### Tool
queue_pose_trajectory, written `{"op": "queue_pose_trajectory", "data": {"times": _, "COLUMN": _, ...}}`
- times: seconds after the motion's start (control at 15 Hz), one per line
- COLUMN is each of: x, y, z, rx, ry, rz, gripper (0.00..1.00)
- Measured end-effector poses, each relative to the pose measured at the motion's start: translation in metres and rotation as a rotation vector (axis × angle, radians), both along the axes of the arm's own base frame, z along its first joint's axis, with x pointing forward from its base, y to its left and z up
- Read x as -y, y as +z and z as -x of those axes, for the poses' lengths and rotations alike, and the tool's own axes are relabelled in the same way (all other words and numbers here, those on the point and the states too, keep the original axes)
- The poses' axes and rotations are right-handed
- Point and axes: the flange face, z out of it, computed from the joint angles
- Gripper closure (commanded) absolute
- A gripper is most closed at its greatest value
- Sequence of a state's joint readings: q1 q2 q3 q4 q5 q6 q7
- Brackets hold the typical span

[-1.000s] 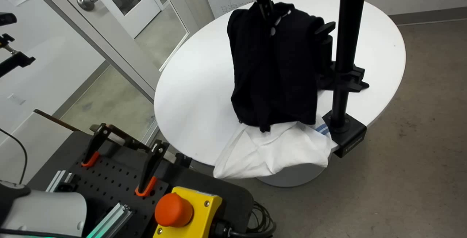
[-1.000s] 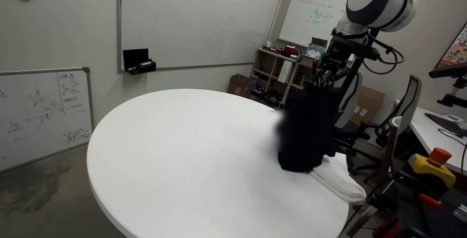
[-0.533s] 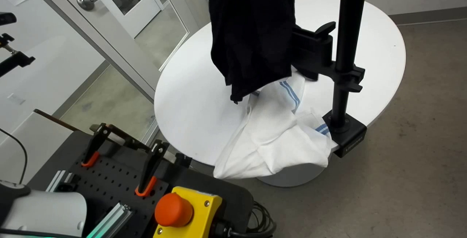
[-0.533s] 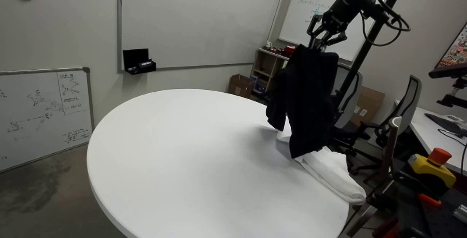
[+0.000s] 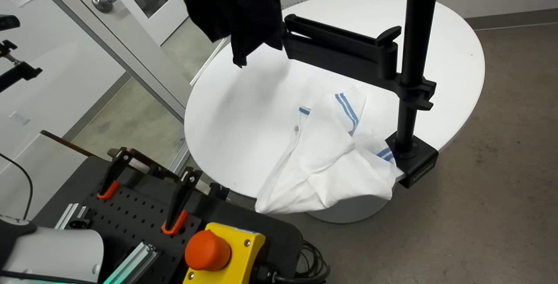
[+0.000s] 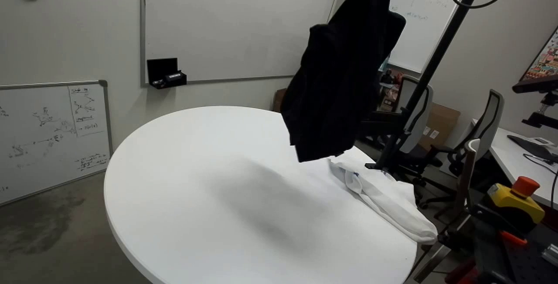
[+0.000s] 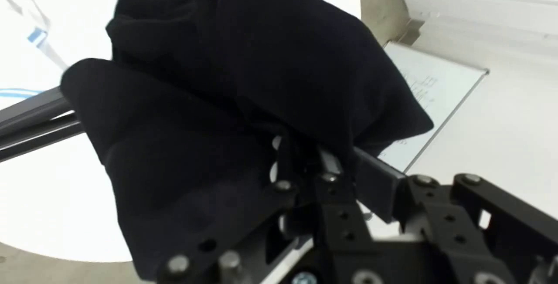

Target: Remove the black t-shirt from the black stand

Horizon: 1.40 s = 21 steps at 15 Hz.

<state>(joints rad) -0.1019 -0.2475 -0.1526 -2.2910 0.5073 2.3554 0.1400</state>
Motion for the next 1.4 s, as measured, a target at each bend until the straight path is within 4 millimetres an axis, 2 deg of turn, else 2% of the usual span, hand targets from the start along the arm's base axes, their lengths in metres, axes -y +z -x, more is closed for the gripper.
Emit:
{"op": "queue_pose_trajectory", "data": {"times": 0.2, "x": -0.047, "y": 0.007, "z": 0.01, "rx": -0.032, "ry": 0.149, "rz": -0.027, "gripper": 0.97}}
{"op": "queue_pose_trajectory", "data": {"times": 0.4, "x": -0.092, "y": -0.01, "z": 0.018, "rx": -0.111, "ry": 0.277, "rz": -0.036, "gripper": 0.97}}
{"op": "queue_pose_trajectory", "data": {"times": 0.6, "x": -0.129, "y": -0.044, "z": 0.029, "rx": -0.205, "ry": 0.405, "rz": -0.027, "gripper": 0.97}}
{"op": "queue_pose_trajectory", "data": {"times": 0.8, "x": -0.153, "y": -0.086, "z": 0.035, "rx": -0.284, "ry": 0.538, "rz": 0.041, "gripper": 0.97}}
{"op": "queue_pose_trajectory", "data": {"times": 1.0, "x": -0.167, "y": -0.128, "z": 0.031, "rx": -0.349, "ry": 0.639, "rz": 0.167, "gripper": 0.97}}
{"op": "queue_pose_trajectory", "data": {"times": 1.2, "x": -0.173, "y": -0.164, "z": 0.02, "rx": -0.354, "ry": 0.707, "rz": 0.298, "gripper": 0.97}}
{"op": "queue_pose_trajectory", "data": {"times": 1.27, "x": -0.173, "y": -0.174, "z": 0.016, "rx": -0.349, "ry": 0.719, "rz": 0.332, "gripper": 0.86}}
{"op": "queue_pose_trajectory", "data": {"times": 1.33, "x": -0.172, "y": -0.183, "z": 0.013, "rx": -0.343, "ry": 0.727, "rz": 0.359, "gripper": 0.63}}
{"op": "queue_pose_trajectory", "data": {"times": 1.4, "x": -0.172, "y": -0.191, "z": 0.01, "rx": -0.34, "ry": 0.732, "rz": 0.38, "gripper": 0.61}}
